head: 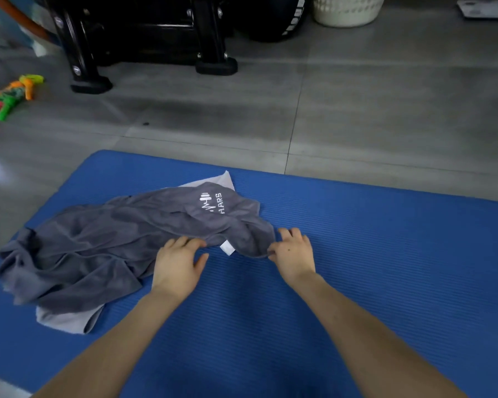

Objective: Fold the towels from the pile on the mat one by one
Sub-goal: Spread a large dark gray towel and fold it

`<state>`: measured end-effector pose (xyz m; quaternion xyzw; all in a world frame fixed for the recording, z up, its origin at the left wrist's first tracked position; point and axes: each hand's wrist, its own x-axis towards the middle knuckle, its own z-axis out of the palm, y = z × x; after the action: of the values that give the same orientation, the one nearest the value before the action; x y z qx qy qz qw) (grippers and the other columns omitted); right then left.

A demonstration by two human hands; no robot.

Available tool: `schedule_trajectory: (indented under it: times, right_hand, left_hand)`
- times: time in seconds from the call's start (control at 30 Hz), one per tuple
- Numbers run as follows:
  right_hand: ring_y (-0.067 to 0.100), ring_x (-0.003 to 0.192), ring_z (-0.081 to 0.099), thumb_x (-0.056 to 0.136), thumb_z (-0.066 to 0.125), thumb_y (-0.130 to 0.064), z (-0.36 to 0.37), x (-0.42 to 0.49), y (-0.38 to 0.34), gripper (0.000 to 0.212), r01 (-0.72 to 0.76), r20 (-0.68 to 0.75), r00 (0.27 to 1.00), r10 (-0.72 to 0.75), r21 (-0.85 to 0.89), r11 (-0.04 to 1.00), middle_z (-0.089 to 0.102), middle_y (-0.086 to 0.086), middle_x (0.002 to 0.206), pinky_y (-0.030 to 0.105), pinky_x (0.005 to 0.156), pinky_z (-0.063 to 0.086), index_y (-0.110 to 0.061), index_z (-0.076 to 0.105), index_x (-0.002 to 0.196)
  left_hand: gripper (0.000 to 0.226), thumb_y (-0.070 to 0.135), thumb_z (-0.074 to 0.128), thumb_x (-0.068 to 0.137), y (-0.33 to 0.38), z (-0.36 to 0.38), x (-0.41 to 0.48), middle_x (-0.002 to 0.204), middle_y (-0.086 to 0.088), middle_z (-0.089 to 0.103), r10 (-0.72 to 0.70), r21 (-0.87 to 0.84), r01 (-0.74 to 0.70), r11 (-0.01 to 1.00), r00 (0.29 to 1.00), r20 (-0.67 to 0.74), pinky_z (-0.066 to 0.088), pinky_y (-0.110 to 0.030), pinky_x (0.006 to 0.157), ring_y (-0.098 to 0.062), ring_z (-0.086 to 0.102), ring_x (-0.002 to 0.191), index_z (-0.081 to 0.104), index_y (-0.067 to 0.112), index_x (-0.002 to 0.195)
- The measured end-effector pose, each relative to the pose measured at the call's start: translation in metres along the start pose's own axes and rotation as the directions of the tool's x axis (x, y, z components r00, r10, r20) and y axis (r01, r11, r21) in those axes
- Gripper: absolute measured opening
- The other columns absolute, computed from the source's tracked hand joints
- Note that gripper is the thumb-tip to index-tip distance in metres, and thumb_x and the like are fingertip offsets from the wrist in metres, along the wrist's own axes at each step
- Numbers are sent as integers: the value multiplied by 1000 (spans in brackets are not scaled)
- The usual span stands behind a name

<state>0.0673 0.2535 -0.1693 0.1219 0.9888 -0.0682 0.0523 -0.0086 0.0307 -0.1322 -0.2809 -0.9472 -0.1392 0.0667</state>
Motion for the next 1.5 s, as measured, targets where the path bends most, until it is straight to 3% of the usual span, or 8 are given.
schedule_trajectory:
  times: [0.17,0.3,0.57,0.67,0.83,1.03,1.3,1.5]
  right_hand:
    - [12,120,41,91,58,-35,-15,-24,6,21,4,-77,997,33,439,899,55,-9,126,29,103,28,-23,73,100]
    - [-2,106,56,85,68,-21,-67,-61,28,9,-127,107,992,72,902,412,65,-13,112,17,96,38,-15,74,87]
    - [16,94,69,53,80,-60,-140,-139,99,65,-191,165,940,299,980,58,72,10,100,17,86,52,-8,70,90]
    - [20,93,69,87,61,-31,-146,-164,123,27,-221,209,906,369,975,-10,68,16,106,25,92,49,-6,63,96]
    - [17,91,68,93,56,-28,-165,-208,180,15,-275,208,842,497,959,66,68,1,89,31,93,40,-16,61,86]
    - [10,62,51,92,60,-20,-190,-263,270,21,-175,25,734,678,972,154,58,-2,63,8,52,42,-10,62,74]
    - [16,64,51,89,62,-18,-208,-349,407,18,-77,-117,441,890,983,168,59,1,68,26,59,41,-13,63,72]
    - [24,85,60,88,60,-31,-195,-399,471,12,-382,-183,321,929,873,304,64,-4,83,35,77,46,-20,65,90]
  left_hand:
    - [32,18,81,70,7,-4,2,93,-10,67,65,9,-65,998,998,17,51,-42,74,-34,62,83,70,11,99]
    - [62,37,84,61,13,-17,13,111,-8,66,233,107,-243,964,968,92,50,-46,81,-32,63,100,63,18,116]
    - [12,23,75,77,67,-61,9,69,3,63,514,-188,-499,846,857,38,47,-30,58,-19,59,62,66,15,80]
    - [16,32,64,77,99,-82,12,75,5,63,533,-193,-516,834,845,42,50,-31,60,-20,60,69,69,17,83]
    - [13,34,68,82,167,-108,9,80,16,59,447,-313,-369,875,865,230,42,-26,71,-7,54,78,68,23,89]
    - [13,31,74,77,299,-125,19,79,14,66,515,-422,-357,833,779,358,43,-19,71,-3,58,75,69,24,86]
    - [20,19,75,77,510,-110,16,75,0,60,625,-529,-400,748,693,360,36,-8,58,-2,49,61,71,7,93]
    - [19,16,74,79,614,-74,0,79,-3,61,653,-619,-348,705,658,374,39,-9,60,-6,50,66,69,5,94]
